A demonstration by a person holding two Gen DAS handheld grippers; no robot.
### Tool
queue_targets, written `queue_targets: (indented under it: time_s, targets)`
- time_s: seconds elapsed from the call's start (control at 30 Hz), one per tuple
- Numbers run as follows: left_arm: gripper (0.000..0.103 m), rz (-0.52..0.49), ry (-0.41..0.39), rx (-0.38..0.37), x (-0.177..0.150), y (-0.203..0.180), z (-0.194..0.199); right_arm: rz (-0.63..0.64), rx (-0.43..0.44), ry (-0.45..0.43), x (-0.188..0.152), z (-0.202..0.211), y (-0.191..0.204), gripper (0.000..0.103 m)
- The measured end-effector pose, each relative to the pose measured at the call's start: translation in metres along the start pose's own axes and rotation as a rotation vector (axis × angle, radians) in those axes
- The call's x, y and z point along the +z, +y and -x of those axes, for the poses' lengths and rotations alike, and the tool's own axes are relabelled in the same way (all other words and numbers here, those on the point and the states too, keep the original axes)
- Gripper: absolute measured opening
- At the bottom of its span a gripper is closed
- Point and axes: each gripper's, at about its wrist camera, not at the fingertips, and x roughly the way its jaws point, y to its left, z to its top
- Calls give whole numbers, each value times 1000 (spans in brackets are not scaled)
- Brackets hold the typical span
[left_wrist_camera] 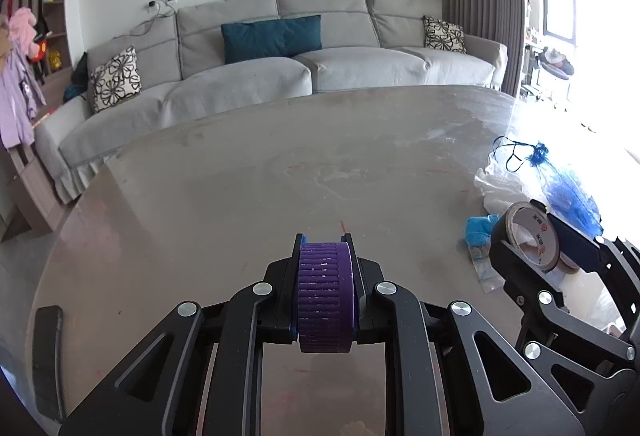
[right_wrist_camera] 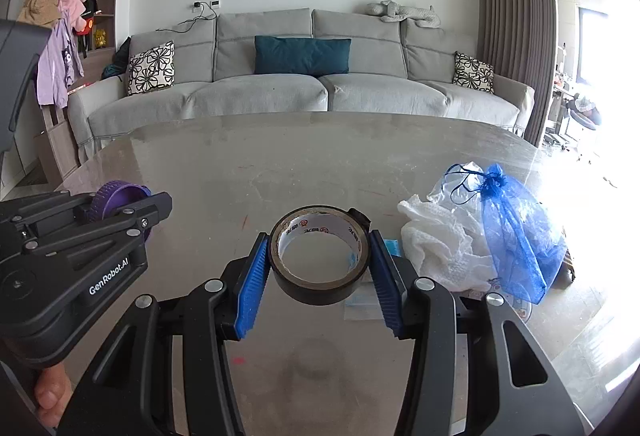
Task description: Collect trash
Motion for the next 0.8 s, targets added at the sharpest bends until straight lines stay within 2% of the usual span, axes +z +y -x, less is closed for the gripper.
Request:
queue_targets:
  time_s: [0.13, 0.4, 0.57, 0.8]
  targets:
    - [19, -19, -20, -7, 2, -11, 6, -13, -20, -26, 4, 15, -10, 50]
    - [19, -72, -38, -67, 0, -46, 20, -32, -85, -35, -3, 41, -38, 50]
    - [19, -115, -80, -102, -2, -74, 34, -49, -150, -48, -9, 61, -61, 50]
    - [19, -174, -109, -192, -8, -116, 56, -90, -249, -38, -26, 86, -97, 50]
